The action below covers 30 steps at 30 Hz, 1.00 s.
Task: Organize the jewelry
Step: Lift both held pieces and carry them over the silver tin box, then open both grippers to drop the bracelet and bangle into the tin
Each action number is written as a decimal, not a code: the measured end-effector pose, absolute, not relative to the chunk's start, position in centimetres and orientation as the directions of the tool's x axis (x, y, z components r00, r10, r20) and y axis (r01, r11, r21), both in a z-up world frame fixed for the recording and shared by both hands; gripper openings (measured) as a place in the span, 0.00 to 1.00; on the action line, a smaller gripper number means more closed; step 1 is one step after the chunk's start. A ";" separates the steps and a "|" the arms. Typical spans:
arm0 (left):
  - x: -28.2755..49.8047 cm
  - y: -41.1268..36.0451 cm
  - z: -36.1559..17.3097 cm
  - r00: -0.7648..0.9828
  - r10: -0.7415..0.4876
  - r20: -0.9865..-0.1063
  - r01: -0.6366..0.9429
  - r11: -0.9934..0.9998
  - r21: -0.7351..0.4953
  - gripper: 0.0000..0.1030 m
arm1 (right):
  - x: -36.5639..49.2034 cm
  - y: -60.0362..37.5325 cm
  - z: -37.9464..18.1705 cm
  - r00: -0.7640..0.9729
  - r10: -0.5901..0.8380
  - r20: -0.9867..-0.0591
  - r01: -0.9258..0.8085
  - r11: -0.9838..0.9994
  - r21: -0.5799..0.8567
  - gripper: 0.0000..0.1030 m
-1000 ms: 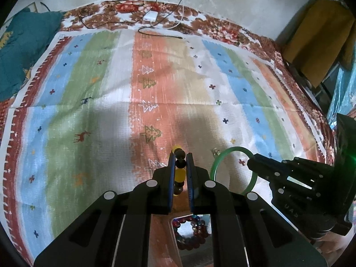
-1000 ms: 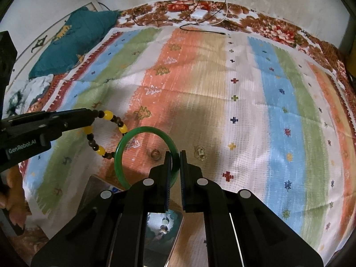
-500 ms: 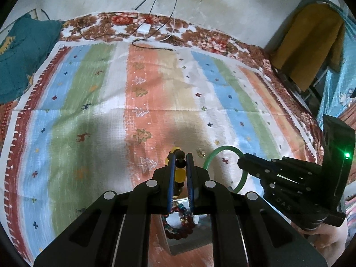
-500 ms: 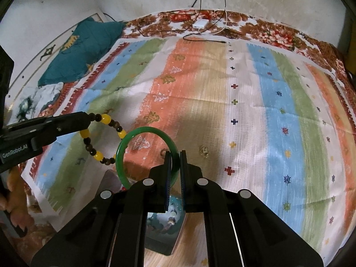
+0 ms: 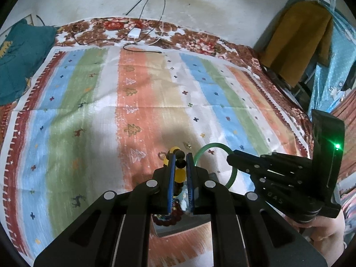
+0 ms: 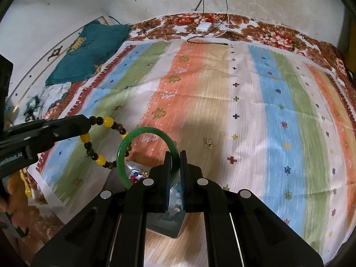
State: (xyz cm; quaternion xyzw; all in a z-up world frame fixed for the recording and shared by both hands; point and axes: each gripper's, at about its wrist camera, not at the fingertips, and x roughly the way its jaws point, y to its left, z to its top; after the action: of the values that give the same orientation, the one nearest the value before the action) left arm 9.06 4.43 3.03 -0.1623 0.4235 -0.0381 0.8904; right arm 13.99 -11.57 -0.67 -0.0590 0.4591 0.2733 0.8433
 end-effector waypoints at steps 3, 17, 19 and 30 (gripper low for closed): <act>8.3 4.0 3.1 0.640 -0.210 -0.739 -0.063 0.944 -0.323 0.09 | 13.4 -11.7 -0.7 0.423 0.412 -0.807 -0.524 0.838 0.153 0.08; 6.6 2.3 2.3 0.619 -0.215 -0.755 -0.044 0.951 -0.307 0.09 | 11.5 -11.7 -1.7 0.392 0.401 -0.828 -0.546 0.826 0.141 0.09; 6.6 2.1 2.2 0.613 -0.223 -0.758 -0.037 0.950 -0.309 0.09 | 11.4 -11.5 -1.8 0.388 0.401 -0.830 -0.551 0.823 0.140 0.09; 7.6 3.7 0.0 0.558 -0.208 -0.804 -0.122 0.937 -0.328 0.36 | 12.4 -11.9 -2.1 0.375 0.404 -0.834 -0.523 0.835 0.169 0.46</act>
State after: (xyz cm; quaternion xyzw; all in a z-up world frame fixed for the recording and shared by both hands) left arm 7.62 3.68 0.00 -0.1759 0.4696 -0.0249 0.8648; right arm 12.38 -11.86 -2.12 -0.0615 0.4837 0.2802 0.8269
